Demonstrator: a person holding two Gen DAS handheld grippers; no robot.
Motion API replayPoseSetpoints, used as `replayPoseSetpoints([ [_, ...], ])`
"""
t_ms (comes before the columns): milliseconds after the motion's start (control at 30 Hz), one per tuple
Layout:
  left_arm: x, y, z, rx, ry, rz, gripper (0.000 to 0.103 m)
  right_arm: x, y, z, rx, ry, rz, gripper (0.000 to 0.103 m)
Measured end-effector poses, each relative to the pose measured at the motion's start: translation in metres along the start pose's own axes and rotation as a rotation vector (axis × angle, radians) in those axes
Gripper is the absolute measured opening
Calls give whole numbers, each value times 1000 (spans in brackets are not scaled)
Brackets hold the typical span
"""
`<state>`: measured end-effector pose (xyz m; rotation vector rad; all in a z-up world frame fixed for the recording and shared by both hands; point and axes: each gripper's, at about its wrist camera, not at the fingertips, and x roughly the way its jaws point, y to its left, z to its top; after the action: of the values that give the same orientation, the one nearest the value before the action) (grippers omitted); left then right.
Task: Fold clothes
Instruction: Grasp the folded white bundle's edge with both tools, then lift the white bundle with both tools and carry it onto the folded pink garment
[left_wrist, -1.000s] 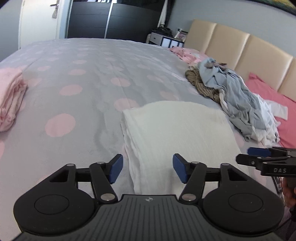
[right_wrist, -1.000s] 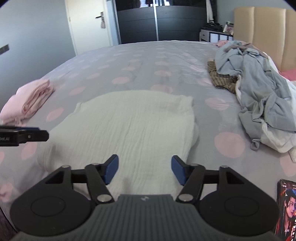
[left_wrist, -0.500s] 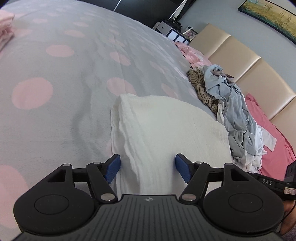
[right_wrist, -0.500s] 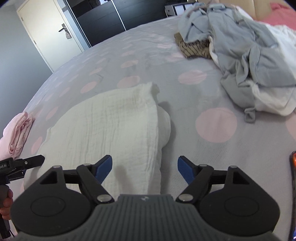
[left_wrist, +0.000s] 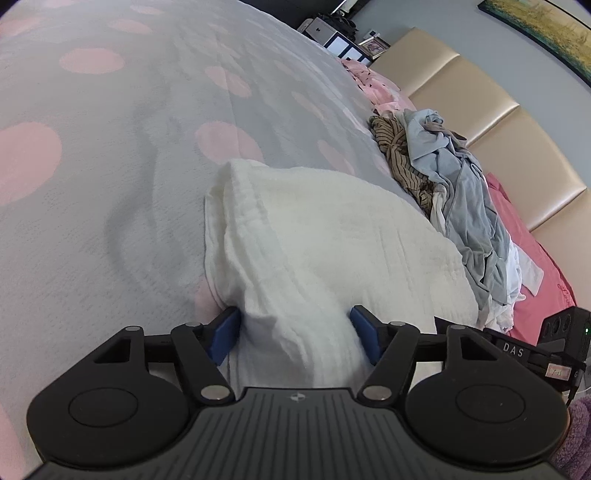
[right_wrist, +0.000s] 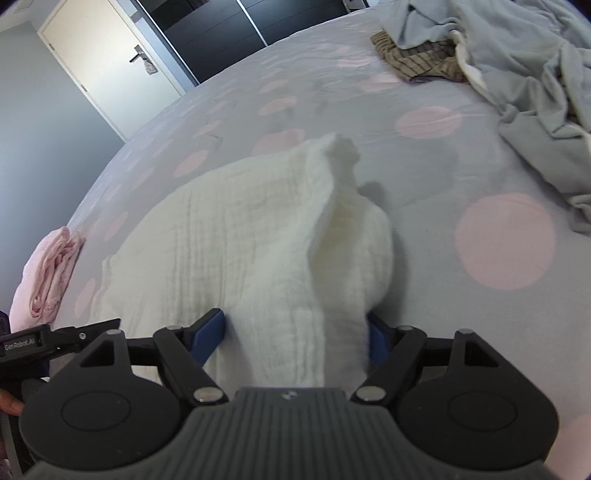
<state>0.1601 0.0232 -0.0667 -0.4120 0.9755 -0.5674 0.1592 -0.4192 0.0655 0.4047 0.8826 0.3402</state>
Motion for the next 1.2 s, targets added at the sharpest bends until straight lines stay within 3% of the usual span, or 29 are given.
replayPoseSetpoints([
  [167, 5, -6, 3, 34, -7, -16, 51, 8, 0, 3, 46, 6, 41, 56],
  [233, 5, -10, 2, 59, -19, -27, 47, 9, 0, 3, 64, 4, 84, 39],
  [333, 3, -21, 1, 113, -43, -25, 40, 9, 3, 3, 64, 6, 131, 32],
  [467, -7, -35, -1, 186, -86, -10, 35, -1, 3, 4, 66, -18, 167, 29],
  [633, -24, -44, 0, 202, -133, -13, 33, -16, 10, 9, 58, -54, 203, 29],
  [967, -85, -40, 7, 160, -248, -24, 32, -43, 40, 18, 66, -103, 285, 29],
  [1200, -149, -3, 23, 75, -281, 16, 32, -35, 98, 21, 55, -61, 382, 28],
])
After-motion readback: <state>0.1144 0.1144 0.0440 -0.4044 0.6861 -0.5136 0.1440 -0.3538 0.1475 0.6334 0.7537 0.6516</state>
